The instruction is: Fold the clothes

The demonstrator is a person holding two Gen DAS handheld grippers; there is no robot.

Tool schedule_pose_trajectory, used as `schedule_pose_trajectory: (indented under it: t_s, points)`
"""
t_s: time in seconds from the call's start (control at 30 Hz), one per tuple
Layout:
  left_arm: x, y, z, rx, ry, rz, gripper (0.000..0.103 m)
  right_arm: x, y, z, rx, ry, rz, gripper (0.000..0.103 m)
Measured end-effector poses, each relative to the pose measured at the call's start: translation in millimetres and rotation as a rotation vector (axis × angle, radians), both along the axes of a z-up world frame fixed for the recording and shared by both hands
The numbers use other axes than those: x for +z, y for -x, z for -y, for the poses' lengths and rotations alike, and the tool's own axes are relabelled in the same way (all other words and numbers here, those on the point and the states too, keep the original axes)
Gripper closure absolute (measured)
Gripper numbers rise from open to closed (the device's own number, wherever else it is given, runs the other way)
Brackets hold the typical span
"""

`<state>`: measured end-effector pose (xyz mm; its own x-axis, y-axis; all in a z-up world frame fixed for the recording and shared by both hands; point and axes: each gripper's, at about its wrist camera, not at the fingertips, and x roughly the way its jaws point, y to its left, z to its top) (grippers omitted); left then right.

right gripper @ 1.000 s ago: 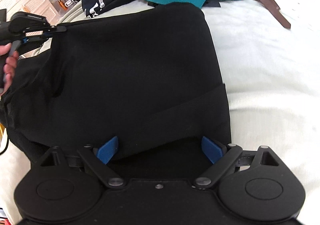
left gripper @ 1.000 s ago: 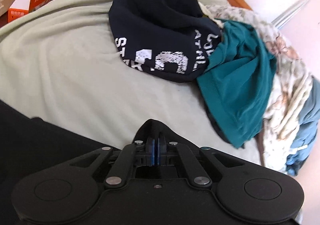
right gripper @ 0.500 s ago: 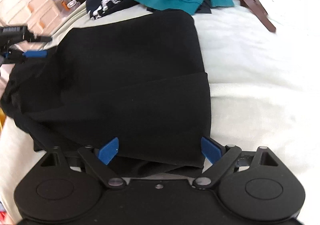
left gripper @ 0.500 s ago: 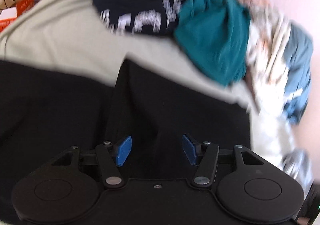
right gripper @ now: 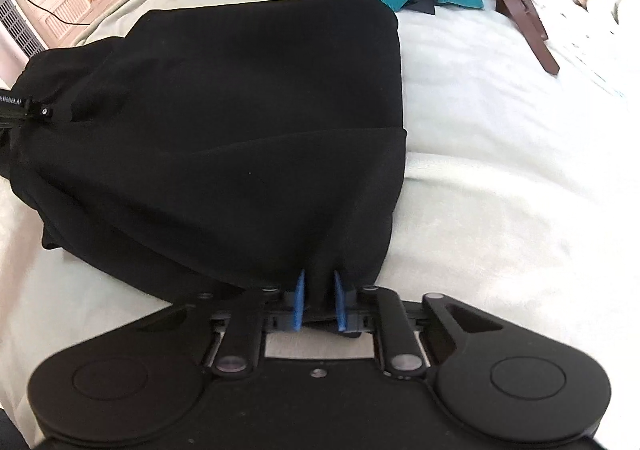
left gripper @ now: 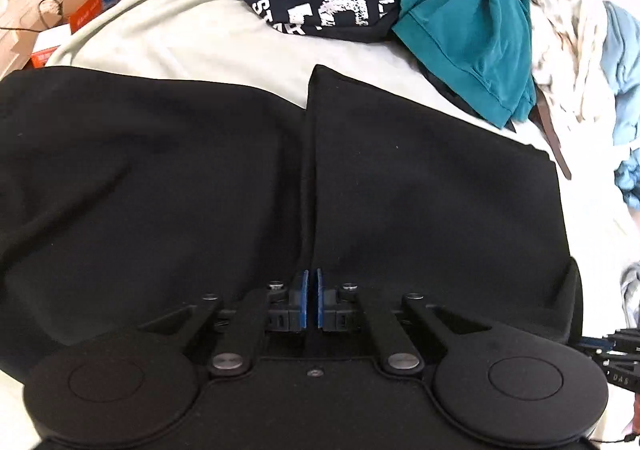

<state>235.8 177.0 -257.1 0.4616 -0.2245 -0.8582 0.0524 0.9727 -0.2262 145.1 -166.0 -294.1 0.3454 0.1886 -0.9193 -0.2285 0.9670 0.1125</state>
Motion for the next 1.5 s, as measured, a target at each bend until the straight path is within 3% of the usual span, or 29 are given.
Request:
schedule_pose_trajectory:
  t_s: [0.1, 0.2, 0.3, 0.37, 0.43, 0.5, 0.6, 0.77, 0.8, 0.87, 0.9, 0.93, 0.97, 1.03, 1.1, 1.2, 1.27, 1.33, 1.37, 1.43, 1.5]
  points:
    - [-9.6, 7.8, -9.8, 0.028, -0.005, -0.02, 0.103, -1.8, 5.9, 5.6, -0.039, -0.027, -0.031, 0.099]
    - [-12.4, 14.6, -18.0, 0.057, 0.04, -0.03, 0.103, -3.5, 13.9, 9.3, -0.055, -0.029, -0.059, 0.101]
    - [-8.0, 19.5, -15.8, 0.029, 0.047, -0.036, 0.103, -6.4, 23.1, 13.6, -0.062, -0.011, -0.096, 0.103]
    - [9.2, 23.6, -11.9, 0.0, 0.077, 0.001, 0.103, -0.5, 29.7, 17.9, -0.071, 0.006, -0.078, 0.103]
    - [18.7, 28.1, -7.1, -0.032, 0.137, 0.005, 0.087, 11.9, 28.0, 24.9, -0.1, -0.031, -0.052, 0.1]
    - [21.5, 34.6, -2.8, -0.032, 0.123, 0.004, 0.054, 27.1, 21.5, 29.3, -0.144, -0.027, 0.017, 0.095]
    - [14.9, 51.2, -2.3, -0.039, 0.161, 0.018, 0.039, 34.3, 7.6, 22.2, -0.138, -0.083, 0.05, 0.061]
    - [-8.0, 58.3, -1.6, -0.024, 0.22, -0.044, 0.042, 14.1, -3.1, -22.3, -0.036, -0.048, 0.087, 0.055]
    - [-9.6, 58.6, -0.8, -0.027, 0.223, -0.044, 0.054, 9.3, -4.5, -28.9, -0.017, -0.043, 0.085, 0.056]
    - [-15.9, 60.5, -0.4, -0.037, 0.261, -0.062, 0.098, -0.6, -6.7, -42.2, 0.03, -0.002, 0.049, 0.059]
    - [-18.8, 60.2, 0.0, -0.044, 0.271, -0.077, 0.099, -5.2, -7.6, -48.5, 0.052, 0.017, 0.031, 0.07]
    - [-19.5, 62.8, 2.8, -0.057, 0.248, -0.081, 0.099, -7.0, -6.1, -51.2, 0.062, 0.018, 0.007, 0.087]
    - [-18.8, 65.9, 6.2, -0.082, 0.226, -0.076, 0.099, -13.7, -6.2, -51.1, 0.066, -0.004, -0.068, 0.096]
    - [-19.2, 67.1, 9.8, -0.099, 0.2, -0.082, 0.099, -19.4, -0.8, -45.0, 0.032, -0.013, -0.121, 0.103]
    - [-21.4, 66.8, 11.5, -0.11, 0.17, -0.098, 0.099, -24.1, 3.3, -41.0, 0.026, 0.006, -0.147, 0.103]
    - [-21.6, 66.4, 10.0, -0.11, 0.131, -0.116, 0.094, -23.2, 8.2, -27.9, -0.024, -0.042, -0.161, 0.103]
    - [-2.8, 65.7, 9.2, -0.102, 0.114, -0.059, 0.09, -4.2, 10.1, -23.3, -0.028, -0.056, -0.109, 0.1]
    - [17.4, 64.9, 8.4, -0.093, 0.095, 0.003, 0.078, 8.6, 8.8, -21.8, -0.027, -0.046, -0.063, 0.093]
    - [24.8, 63.1, 10.0, -0.099, 0.116, 0.032, 0.07, 18.1, 7.6, -20.6, -0.027, -0.039, -0.029, 0.09]
    - [38.3, 58.9, 13.9, -0.115, 0.169, 0.09, 0.068, 40.6, -2.4, -18.3, -0.036, -0.052, 0.051, 0.084]
    - [35.3, 52.4, 26.8, -0.141, 0.227, 0.09, 0.067, 48.6, -10.3, -20.3, -0.046, -0.068, 0.101, 0.077]
